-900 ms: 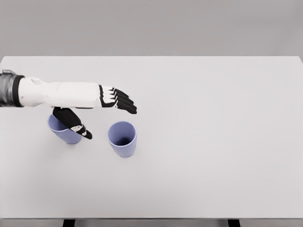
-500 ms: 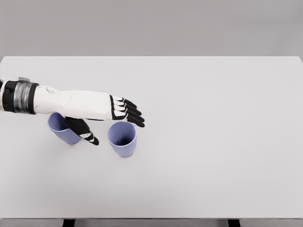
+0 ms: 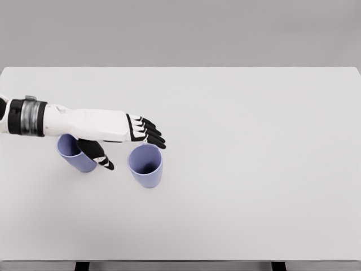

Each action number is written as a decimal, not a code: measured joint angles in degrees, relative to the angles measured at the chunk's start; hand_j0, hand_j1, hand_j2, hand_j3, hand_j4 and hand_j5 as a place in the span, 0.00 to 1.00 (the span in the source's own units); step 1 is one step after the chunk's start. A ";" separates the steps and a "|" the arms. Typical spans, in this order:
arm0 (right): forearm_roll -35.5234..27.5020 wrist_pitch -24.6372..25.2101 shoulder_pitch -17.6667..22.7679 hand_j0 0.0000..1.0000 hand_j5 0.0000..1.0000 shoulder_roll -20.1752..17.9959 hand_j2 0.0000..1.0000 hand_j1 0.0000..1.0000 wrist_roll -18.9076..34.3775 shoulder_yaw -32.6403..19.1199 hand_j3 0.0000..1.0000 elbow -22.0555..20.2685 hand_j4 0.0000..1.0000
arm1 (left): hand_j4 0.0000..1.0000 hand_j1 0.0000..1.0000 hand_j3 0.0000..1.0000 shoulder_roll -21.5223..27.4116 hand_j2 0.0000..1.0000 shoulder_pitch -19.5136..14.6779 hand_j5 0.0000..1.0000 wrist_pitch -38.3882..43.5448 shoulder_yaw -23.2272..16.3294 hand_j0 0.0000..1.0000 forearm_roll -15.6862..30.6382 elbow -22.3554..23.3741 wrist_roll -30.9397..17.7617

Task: Place the right cup on the left cup with left arm

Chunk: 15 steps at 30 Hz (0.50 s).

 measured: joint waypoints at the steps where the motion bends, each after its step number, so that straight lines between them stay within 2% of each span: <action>1: 0.00 0.00 0.09 1.00 1.00 0.00 1.00 1.00 0.00 0.00 1.00 0.00 1.00 | 1.00 1.00 1.00 -0.35 1.00 0.00 1.00 0.00 0.08 1.00 -0.09 0.19 0.00; 7: 0.00 0.00 0.00 1.00 1.00 0.00 1.00 1.00 0.00 0.00 1.00 -0.01 1.00 | 1.00 1.00 1.00 -1.73 1.00 0.17 1.00 0.01 0.26 1.00 -0.25 1.66 0.00; 11: 0.00 0.00 0.09 1.00 1.00 0.00 1.00 1.00 0.00 0.00 1.00 0.00 1.00 | 1.00 1.00 1.00 -3.10 1.00 2.72 1.00 -0.01 0.29 1.00 -1.27 3.20 0.00; 15: 0.00 0.00 0.09 1.00 1.00 0.00 1.00 1.00 0.00 0.00 1.00 0.00 1.00 | 1.00 1.00 1.00 -4.27 1.00 2.72 1.00 0.01 0.37 1.00 -2.30 3.61 0.00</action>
